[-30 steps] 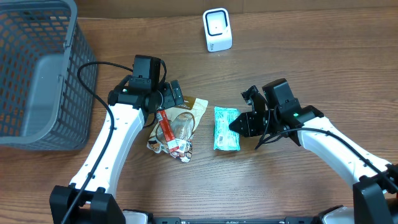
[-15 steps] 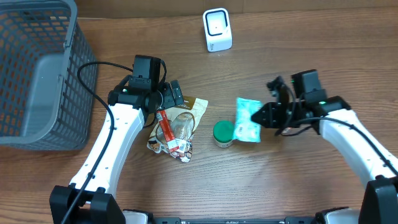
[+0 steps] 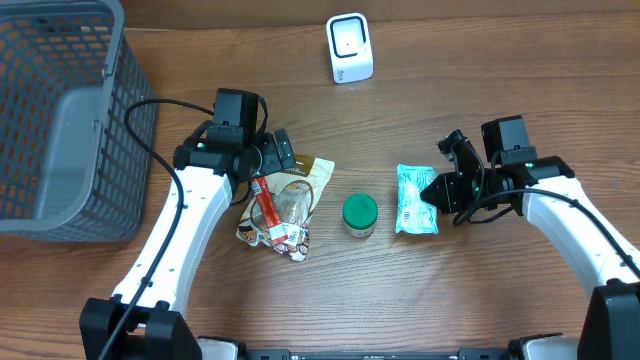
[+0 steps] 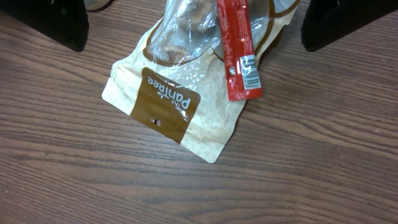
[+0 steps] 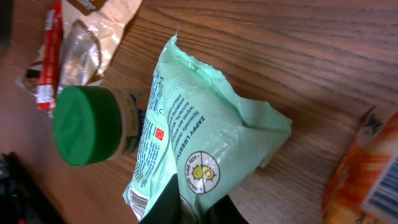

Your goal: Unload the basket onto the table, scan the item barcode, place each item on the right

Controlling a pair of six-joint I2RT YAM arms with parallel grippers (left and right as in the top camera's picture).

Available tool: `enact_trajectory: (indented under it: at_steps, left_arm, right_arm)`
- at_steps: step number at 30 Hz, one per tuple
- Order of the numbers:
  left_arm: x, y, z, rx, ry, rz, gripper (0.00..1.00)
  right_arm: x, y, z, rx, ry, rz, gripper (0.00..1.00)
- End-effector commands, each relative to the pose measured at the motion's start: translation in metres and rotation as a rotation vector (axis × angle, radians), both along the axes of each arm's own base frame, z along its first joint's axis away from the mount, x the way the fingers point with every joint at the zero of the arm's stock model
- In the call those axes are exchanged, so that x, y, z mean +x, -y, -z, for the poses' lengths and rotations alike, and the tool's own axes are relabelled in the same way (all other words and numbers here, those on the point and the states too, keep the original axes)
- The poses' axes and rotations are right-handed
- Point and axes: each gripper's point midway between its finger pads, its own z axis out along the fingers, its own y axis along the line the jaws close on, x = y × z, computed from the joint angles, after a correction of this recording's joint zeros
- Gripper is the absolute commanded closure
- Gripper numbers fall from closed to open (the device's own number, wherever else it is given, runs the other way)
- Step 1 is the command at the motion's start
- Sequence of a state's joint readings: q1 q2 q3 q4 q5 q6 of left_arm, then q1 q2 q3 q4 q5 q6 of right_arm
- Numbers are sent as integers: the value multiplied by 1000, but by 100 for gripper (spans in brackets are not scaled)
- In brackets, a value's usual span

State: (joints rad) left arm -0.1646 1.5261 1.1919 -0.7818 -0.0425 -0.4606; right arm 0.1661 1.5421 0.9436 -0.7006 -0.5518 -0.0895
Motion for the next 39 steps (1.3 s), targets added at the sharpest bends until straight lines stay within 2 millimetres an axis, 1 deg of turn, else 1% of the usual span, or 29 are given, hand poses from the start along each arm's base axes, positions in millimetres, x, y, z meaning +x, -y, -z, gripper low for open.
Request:
enact_trajectory:
  at_steps: [1,8,10,12,15,16,19,21,23,25,27,28,30,32,34,36,39]
  left_arm:
    - [4,-2,-10,17,30,12,0]
    - [4,-2,-10,17,29,12,0]
    - [4,-2,-10,17,30,12,0]
    - [4,-2,-10,17,29,12,0]
    - [4,-2,-10,17,30,12,0]
    - [4,-2,-10,17,30,12,0]
    - [4,-2,-10,17,29,12,0]
    - [4,-2,-10,17,30,12,0]
    - [4,-2,-10,17,29,12,0]
    - [4,-2,-10,17,29,12,0]
    - [4,-2,-10,17,30,12,0]
    - [4,-2,-10,17,29,12,0]
    - [4,-2,-10,17,30,12,0]
    - [4,-2,-10,17,30,12,0]
    - [4,-2,-10,17,30,12,0]
    - [4,-2,-10,17,30,12,0]
    - [4,-2,-10,17,30,12,0]
  right_arm:
    - [1,1,6,-32,30,-19,89]
    - [0,-9,20,-25,28,-49,87]
    - [1,-10,22,-38,42,-54,81]
    - [4,-10,23,-53,56,-52,67]
    - [6,-10,23,-54,64,-51,53]
    - [6,-10,23,-53,66,-51,51]
    - [8,-10,22,-53,73,-51,50]
    - [14,-12,16,-40,84,-28,50]
    - [24,-14,3,-25,87,0,50]
    - [33,-13,-16,-38,101,7,50]
    - [41,-5,-31,-96,108,33,50]
    - [45,3,-37,-142,110,53,50]
    - [48,16,-45,-213,102,84,50]
    - [46,29,-47,-258,65,138,49]
    - [39,33,-43,-262,8,187,48]
    - [29,30,-38,-237,-61,219,50]
    - [10,13,-29,-187,-127,174,50]
